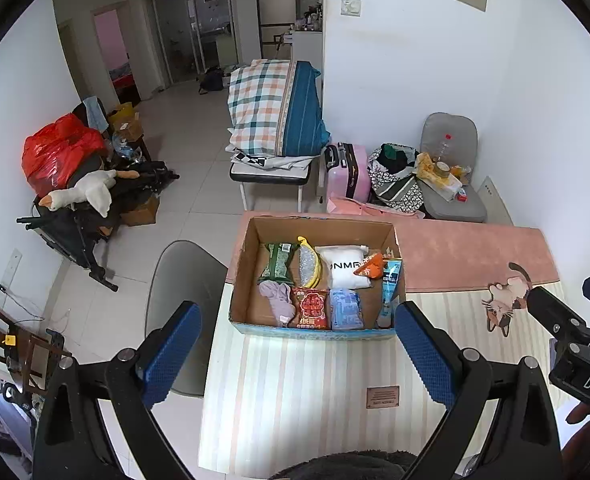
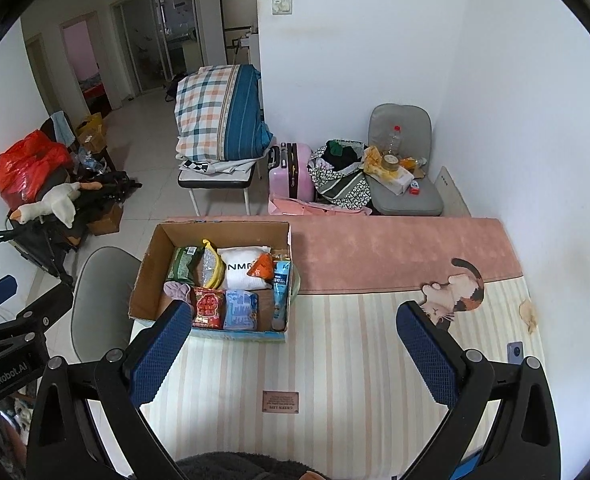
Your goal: Organize soft objects
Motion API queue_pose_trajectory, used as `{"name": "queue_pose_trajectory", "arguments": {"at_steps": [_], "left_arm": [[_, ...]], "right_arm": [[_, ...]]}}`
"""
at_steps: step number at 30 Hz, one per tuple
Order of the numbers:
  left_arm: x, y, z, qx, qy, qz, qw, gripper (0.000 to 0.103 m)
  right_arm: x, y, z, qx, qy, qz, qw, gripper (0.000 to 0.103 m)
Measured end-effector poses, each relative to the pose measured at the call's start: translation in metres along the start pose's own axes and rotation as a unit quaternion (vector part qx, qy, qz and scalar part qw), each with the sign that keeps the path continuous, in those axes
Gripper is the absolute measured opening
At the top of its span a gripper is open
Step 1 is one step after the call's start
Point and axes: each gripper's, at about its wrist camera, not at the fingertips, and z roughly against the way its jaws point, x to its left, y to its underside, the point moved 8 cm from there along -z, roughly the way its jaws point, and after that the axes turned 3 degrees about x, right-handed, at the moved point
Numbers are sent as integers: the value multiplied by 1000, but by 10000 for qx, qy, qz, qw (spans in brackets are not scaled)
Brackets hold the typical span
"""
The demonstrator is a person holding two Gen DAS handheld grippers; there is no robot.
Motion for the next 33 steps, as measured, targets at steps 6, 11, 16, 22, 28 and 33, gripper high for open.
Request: {"name": "queue_pose_trajectory", "arguments": {"at_steps": [6, 11, 16, 22, 28, 33], "left_arm": [[0, 2, 0, 46, 3, 6, 10000, 99], [2, 3, 0, 18, -7, 13, 10000, 99], [3, 3, 1, -6, -34, 22, 10000, 99], [3, 4, 2, -26, -49, 31, 10000, 99], [3, 4, 3, -37, -64, 24, 10000, 99], [4, 4, 5, -16, -62, 14, 10000, 99]], "right_arm": [[0, -2, 2, 23, -42, -14, 10000, 103], [-1, -3, 3, 15, -51, -23, 10000, 103], [-1, -3, 3, 15, -47, -16, 10000, 103], [-2, -3, 6, -32, -28, -39, 10000, 103], [-4, -3, 7, -37, -29, -40, 10000, 103], [-4, -3, 8, -52, -18, -36, 10000, 103]]}}
